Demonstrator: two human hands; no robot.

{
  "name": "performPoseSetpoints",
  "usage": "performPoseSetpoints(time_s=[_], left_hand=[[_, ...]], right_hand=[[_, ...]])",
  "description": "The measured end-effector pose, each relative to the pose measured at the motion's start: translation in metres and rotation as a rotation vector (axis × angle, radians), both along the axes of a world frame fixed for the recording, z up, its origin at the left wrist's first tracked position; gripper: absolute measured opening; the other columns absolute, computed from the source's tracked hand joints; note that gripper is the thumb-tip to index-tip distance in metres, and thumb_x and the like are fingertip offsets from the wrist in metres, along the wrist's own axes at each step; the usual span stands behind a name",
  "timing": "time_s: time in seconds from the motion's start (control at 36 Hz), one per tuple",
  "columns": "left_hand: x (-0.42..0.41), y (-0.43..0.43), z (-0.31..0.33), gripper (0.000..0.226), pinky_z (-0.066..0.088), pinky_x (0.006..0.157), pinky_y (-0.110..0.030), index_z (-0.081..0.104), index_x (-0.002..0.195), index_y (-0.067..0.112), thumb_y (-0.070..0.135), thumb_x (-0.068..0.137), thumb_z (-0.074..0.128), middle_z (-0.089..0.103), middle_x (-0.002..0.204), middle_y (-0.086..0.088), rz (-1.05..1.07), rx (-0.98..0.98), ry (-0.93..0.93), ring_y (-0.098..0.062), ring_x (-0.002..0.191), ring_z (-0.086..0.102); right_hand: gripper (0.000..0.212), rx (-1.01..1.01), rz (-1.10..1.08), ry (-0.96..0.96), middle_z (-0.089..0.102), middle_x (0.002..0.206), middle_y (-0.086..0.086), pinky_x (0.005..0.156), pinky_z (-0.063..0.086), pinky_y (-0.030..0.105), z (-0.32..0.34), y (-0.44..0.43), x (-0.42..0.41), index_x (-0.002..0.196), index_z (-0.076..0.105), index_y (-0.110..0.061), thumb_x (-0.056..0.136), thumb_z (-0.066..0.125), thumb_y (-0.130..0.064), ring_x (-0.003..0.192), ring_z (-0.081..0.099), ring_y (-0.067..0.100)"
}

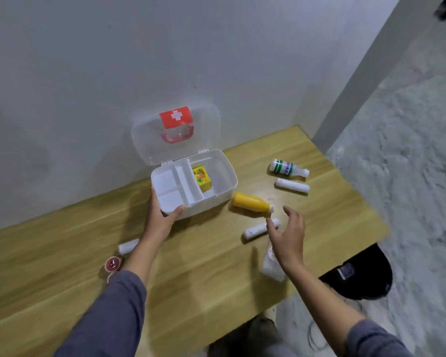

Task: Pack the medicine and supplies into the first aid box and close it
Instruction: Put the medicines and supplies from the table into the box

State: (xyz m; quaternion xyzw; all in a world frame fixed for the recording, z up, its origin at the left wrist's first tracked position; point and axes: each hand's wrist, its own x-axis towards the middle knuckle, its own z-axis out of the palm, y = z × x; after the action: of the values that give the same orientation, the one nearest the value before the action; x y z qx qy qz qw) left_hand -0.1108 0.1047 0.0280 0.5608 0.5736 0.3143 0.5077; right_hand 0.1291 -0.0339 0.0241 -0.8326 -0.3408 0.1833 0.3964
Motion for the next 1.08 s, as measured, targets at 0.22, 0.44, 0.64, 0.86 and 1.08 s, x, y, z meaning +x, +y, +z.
performPoseSetpoints(time_s=[0.22,0.44,0.64,0.86,1.08], left_hand=[[-0.002,0.002,-0.007,0.094,0.023,0.108,-0.026,0.003,0.147,0.022,0.023,0.08,0.069,0.021,0.153,0.004,-0.011,0.018,0.042,-0.004,0.13,0.023],[-0.003,0.003,-0.009,0.096,0.021,0.112,-0.032,0.001,0.148,0.021,0.025,0.08,0.07,0.016,0.156,0.0,-0.002,0.005,0.048,-0.016,0.141,0.02],[-0.003,0.0,-0.005,0.097,0.02,0.117,-0.041,0.003,0.147,0.022,0.024,0.079,0.071,0.016,0.156,-0.002,0.002,-0.009,0.019,-0.02,0.142,0.02],[0.0,-0.002,-0.001,0.095,0.021,0.117,-0.039,0.003,0.148,0.02,0.016,0.08,0.069,0.017,0.156,-0.002,0.025,-0.027,-0.043,-0.018,0.142,0.02],[0.002,-0.003,0.002,0.095,0.021,0.108,-0.027,0.002,0.148,0.022,0.017,0.081,0.069,0.014,0.157,0.0,0.062,-0.077,-0.029,-0.016,0.141,0.018]], right_hand=[[0.091,-0.327,-0.191,0.014,0.035,0.136,0.02,0.098,0.039,0.044,-0.042,-0.047,-0.034,0.136,0.028,-0.001,0.069,0.078,-0.037,0.123,0.035,0.036],[0.069,-0.327,-0.233,0.059,0.043,0.128,0.02,0.089,0.043,0.044,-0.038,-0.046,-0.012,0.127,0.04,-0.003,0.071,0.074,-0.025,0.119,0.039,0.036],[0.07,-0.134,-0.227,-0.014,0.048,0.123,0.019,0.091,0.041,0.042,-0.008,-0.033,0.017,0.129,0.044,-0.005,0.07,0.077,-0.025,0.116,0.042,0.035],[0.07,-0.004,0.414,-0.147,0.051,0.131,0.007,0.098,0.036,0.031,0.049,0.07,0.012,0.134,0.044,-0.013,0.071,0.072,-0.018,0.12,0.045,0.024],[0.073,-0.285,0.958,-0.559,0.044,0.142,0.007,0.094,0.044,0.04,0.06,0.161,-0.005,0.14,0.037,-0.015,0.074,0.066,-0.019,0.117,0.047,0.03]])
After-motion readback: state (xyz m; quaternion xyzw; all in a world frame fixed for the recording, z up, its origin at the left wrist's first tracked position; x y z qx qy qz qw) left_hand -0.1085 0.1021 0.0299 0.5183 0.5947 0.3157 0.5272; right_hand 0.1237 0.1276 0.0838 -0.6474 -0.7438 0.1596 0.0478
